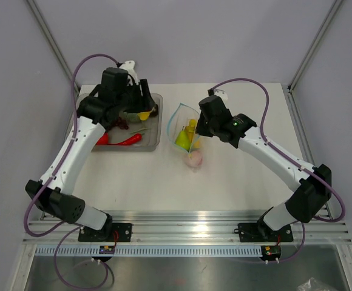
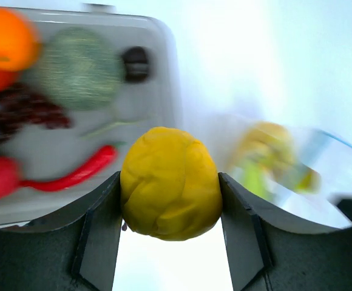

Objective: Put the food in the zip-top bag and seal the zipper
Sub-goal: Place the fake fruit in the zipper food storage bag.

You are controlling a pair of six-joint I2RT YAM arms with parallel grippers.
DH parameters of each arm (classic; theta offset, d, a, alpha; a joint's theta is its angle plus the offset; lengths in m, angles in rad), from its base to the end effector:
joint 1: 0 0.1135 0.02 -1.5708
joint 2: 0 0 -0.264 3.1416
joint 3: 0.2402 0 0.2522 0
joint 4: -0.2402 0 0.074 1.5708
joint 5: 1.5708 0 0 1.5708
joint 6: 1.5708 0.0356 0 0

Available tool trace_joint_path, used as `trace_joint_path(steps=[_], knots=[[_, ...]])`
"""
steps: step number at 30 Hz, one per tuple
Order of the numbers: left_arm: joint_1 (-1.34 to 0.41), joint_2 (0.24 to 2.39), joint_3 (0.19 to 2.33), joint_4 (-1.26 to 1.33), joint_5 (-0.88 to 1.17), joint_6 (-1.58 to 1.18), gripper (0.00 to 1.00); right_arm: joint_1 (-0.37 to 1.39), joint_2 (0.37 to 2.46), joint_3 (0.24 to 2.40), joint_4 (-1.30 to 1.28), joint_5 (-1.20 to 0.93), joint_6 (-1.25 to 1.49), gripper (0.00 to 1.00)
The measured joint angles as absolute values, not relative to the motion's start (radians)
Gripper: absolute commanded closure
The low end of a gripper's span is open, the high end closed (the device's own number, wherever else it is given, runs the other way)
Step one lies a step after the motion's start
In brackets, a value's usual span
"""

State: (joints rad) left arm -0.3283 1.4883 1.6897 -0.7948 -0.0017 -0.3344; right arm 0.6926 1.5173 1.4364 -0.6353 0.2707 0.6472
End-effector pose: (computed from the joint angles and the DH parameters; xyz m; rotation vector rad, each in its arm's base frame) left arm 0.3002 -0.1022 0.4231 -0.0076 2.1888 -0.3769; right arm 0.2651 0.2076 0.3460 0.0897 2.2858 0.4018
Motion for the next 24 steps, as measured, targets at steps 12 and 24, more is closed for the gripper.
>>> trace_joint_path(steps=[12, 24], knots=[[-0.609, 1.402, 1.633, -0.627, 0.206, -0.505, 0.57, 0.693, 1.517, 1.448, -0.652, 0.271, 0.643, 1.00], [-0.624, 1.457, 1.439, -0.451, 0.226, -0.609, 0.52, 0.693, 1.489, 1.448, -0.664, 0.277, 0.644, 0.99]])
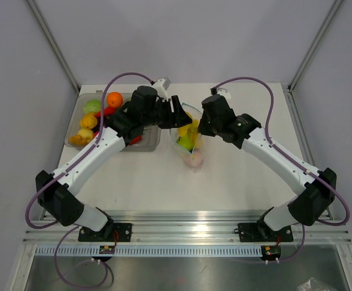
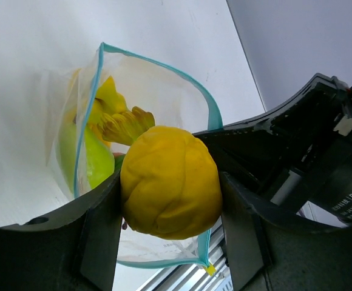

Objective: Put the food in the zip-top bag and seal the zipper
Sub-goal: Place the fake fruit in the zipper food storage bag, then pick up the fake vegetable from the bin.

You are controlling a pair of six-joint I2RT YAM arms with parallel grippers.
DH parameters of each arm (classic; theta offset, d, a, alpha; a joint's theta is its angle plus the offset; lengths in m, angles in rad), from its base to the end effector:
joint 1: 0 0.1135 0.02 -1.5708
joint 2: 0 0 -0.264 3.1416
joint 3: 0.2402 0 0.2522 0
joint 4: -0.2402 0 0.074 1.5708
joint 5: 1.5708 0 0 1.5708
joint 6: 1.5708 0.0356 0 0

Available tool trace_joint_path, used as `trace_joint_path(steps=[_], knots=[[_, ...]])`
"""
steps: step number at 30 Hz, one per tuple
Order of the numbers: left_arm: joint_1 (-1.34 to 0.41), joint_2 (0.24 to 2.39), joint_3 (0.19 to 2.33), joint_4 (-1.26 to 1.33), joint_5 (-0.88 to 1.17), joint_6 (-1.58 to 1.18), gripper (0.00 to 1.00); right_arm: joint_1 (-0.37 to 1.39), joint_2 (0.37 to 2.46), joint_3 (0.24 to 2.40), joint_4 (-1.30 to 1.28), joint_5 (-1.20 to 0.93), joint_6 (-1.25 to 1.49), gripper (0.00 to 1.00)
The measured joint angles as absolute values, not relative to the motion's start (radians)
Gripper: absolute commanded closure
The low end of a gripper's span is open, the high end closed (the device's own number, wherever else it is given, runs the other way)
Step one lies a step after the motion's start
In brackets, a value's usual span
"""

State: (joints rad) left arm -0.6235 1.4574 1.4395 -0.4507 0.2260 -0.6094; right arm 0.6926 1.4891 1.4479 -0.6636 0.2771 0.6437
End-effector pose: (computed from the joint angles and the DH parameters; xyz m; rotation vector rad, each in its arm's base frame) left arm 0.2658 -0.2010 0.3823 0.1669 2.1718 -0.9733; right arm 0.2587 0.2020 0.3563 0.0908 2.2731 0.4016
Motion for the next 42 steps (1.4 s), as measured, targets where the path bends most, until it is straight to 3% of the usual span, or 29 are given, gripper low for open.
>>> trace_joint_path(steps=[2, 3, 4, 6, 10, 18, 21, 29, 42], knots=[[-0.626, 1.463, 1.431, -0.430, 0.231, -0.619, 0.46, 0.693, 1.482, 1.448, -0.668, 0.280, 0.644, 1.00], [-0.629, 1.468, 1.431, -0.422, 0.233, -0.623, 0.39, 0.693, 1.480, 1.448, -0.671, 0.280, 0.644, 0.99], [-0.632, 1.473, 1.431, -0.413, 0.234, -0.626, 0.18, 0.693, 1.478, 1.448, -0.672, 0.280, 0.644, 1.00], [-0.640, 1.483, 1.431, -0.404, 0.239, -0.626, 0.11, 0.693, 1.478, 1.448, -0.673, 0.280, 0.644, 0.99], [-0.646, 1.488, 1.435, -0.423, 0.241, -0.625, 0.12, 0.693, 1.478, 1.448, -0.678, 0.280, 0.644, 0.99], [-0.640, 1.460, 1.594, -0.549, 0.183, -0.553, 0.33, 0.693, 1.474, 1.439, -0.678, 0.281, 0.644, 0.99], [-0.593, 1.431, 1.674, -0.598, 0.150, -0.527, 0.37, 0.693, 1.472, 1.436, -0.678, 0.285, 0.644, 0.99], [-0.411, 1.446, 1.660, -0.752, -0.125, -0.437, 0.30, 0.693, 1.460, 1.422, -0.677, 0.295, 0.644, 0.99], [-0.369, 1.837, 1.507, -0.833, -0.258, -0.185, 0.20, 0.693, 1.460, 1.419, -0.675, 0.286, 0.641, 1.00]])
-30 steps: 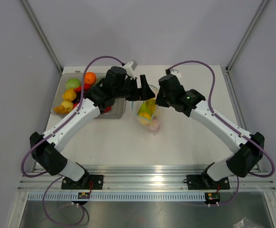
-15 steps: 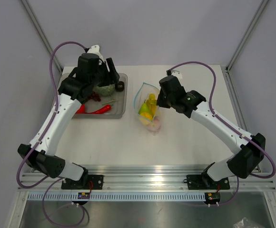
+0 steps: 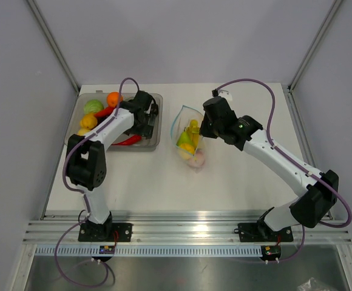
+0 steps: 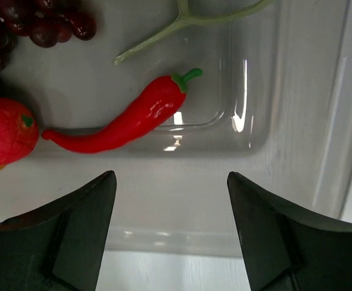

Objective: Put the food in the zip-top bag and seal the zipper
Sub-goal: Pick up the fake vegetable from the bin.

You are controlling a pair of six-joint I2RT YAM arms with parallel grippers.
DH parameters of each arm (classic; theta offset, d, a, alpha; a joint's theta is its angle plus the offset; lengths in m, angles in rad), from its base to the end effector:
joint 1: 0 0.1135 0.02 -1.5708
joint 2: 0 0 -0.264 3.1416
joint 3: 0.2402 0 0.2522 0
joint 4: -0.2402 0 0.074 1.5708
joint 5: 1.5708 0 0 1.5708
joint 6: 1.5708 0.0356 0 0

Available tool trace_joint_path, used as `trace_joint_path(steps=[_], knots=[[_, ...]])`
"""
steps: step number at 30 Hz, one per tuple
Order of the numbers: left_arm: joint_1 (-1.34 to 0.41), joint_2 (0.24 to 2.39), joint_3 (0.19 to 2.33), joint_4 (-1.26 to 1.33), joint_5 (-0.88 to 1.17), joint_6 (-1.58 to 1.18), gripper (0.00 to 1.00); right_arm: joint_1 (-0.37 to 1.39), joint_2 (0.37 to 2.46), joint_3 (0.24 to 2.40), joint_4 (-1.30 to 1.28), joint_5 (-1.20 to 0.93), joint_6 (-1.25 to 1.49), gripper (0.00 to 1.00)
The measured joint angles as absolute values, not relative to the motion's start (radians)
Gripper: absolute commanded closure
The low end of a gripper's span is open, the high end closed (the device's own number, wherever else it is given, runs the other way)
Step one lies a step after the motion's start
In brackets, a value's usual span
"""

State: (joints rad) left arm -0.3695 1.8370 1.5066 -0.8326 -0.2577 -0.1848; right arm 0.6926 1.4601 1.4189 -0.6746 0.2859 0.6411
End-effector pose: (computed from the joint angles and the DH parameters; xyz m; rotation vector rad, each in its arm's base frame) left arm 0.3610 -0.1301 0.2460 0.1754 2.6705 0.1820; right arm 0.2524 0.1964 0.3548 0.0906 2.2789 0.3839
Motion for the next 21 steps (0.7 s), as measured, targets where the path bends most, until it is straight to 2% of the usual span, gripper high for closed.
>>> trace_joint_path(steps=[8, 13, 20, 21], knots=[[-0.311, 1.964, 1.535, -0.785, -0.230, -0.070, 0.19, 0.693, 1.460, 1.419, -0.680, 0.287, 0.626, 1.00], [-0.300, 2.038, 1.559, -0.783, -0.220, 0.006, 0.21, 0.693, 1.461, 1.421, -0.692, 0.287, 0.624, 1.00], [-0.300, 2.089, 1.571, -0.791, -0.217, 0.054, 0.46, 0.693, 1.470, 1.436, -0.708, 0.290, 0.624, 1.00], [-0.300, 2.090, 1.571, -0.788, -0.217, 0.055, 0.53, 0.693, 1.470, 1.437, -0.709, 0.291, 0.624, 0.99]])
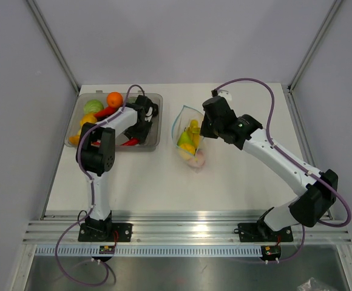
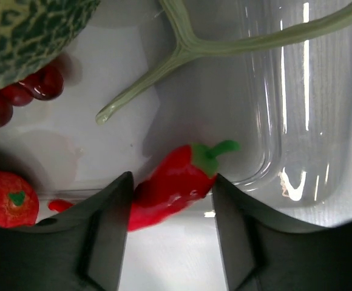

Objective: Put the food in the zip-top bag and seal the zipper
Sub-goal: Pick up the fake vegetable from the bin.

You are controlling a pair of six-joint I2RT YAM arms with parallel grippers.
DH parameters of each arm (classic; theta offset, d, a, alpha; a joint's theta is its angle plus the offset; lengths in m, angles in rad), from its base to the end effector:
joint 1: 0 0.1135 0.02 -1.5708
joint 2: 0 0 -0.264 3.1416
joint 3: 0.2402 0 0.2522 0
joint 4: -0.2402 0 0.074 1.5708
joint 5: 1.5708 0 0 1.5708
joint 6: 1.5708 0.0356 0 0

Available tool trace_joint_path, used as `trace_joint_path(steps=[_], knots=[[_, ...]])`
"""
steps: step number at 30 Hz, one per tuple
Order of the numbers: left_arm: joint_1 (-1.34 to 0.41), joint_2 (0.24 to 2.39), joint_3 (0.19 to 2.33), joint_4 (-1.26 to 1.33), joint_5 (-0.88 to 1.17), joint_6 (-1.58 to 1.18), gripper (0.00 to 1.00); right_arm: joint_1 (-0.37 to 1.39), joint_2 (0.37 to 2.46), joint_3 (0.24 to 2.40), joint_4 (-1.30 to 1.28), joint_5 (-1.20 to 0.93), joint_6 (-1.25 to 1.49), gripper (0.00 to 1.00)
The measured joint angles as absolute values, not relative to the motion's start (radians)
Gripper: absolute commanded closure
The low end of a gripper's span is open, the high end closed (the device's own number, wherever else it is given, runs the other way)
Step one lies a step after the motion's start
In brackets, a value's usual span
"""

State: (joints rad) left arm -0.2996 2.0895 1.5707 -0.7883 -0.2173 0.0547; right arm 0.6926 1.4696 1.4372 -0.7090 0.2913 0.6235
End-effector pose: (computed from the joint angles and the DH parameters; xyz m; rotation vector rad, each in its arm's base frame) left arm 0.4052 -0.1171 0.1684 0.4605 2.8054 0.2617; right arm 0.2527 0.1964 0.3552 0.0688 2.2981 0.3514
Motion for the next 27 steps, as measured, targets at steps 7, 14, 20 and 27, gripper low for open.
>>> trace_joint_path(steps=[7, 14, 20, 27], knots=[[-0.300, 2.072, 1.571, -0.770, -0.226, 0.070, 0.76, 0.693, 1.470, 1.443, -0.719, 0.295, 0.625, 1.00], [-0.301, 1.886, 1.591, -0.802, -0.261, 0.052, 0.94, 0.693, 1.469, 1.449, -0.730, 0.297, 0.625, 1.00], [-0.302, 1.669, 1.696, -0.818, -0.204, -0.020, 1.00, 0.693, 1.469, 1.460, -0.731, 0.299, 0.626, 1.00], [-0.307, 1.336, 1.645, -0.641, 0.170, -0.251, 1.00, 0.693, 1.470, 1.460, -0.731, 0.298, 0.637, 1.00]])
